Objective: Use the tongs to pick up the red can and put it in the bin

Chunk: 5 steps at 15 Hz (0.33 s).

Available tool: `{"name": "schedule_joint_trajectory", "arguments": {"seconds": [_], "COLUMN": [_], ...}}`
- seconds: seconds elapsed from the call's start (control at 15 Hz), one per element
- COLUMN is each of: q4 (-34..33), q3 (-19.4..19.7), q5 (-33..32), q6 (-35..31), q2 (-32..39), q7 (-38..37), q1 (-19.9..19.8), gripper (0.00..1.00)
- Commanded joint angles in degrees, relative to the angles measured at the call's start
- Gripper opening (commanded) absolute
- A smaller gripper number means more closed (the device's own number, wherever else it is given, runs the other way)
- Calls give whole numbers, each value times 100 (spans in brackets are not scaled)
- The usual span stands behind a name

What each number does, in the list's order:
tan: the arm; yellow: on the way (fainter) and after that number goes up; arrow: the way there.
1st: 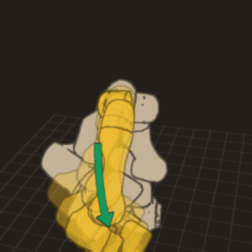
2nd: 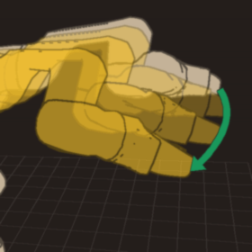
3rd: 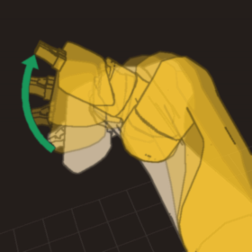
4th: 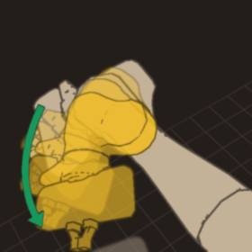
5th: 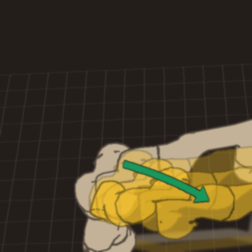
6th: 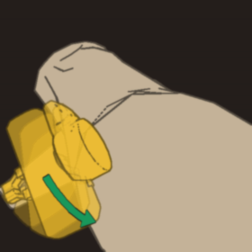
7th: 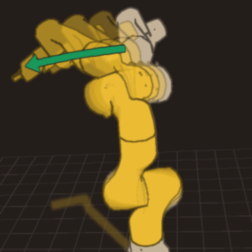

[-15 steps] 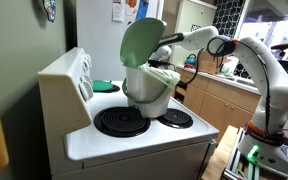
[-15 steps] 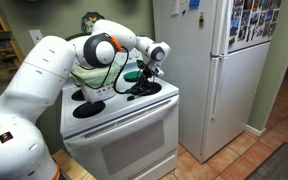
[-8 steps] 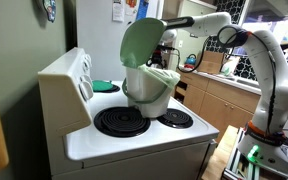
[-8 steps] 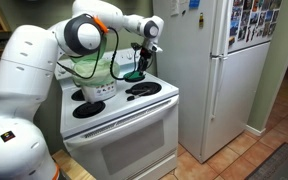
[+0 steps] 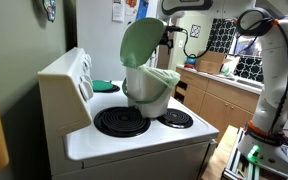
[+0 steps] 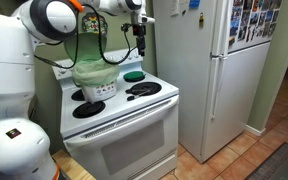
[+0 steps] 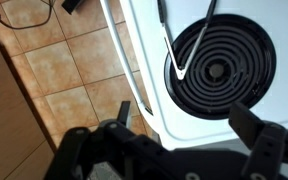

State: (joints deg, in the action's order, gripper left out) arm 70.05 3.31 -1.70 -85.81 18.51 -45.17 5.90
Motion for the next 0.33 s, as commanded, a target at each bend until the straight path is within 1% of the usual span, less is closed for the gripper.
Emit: {"name": "schedule_joint_trajectory", "arguments": {"seconds": [0.0, 0.27], "q4": [67, 208], "q3": [0, 5], "q5": [-54, -109], "q6": [-125, -251], "q2": [-71, -148], "q7": [-95, -173], "q1": [48, 87], "gripper": [100, 100]}}
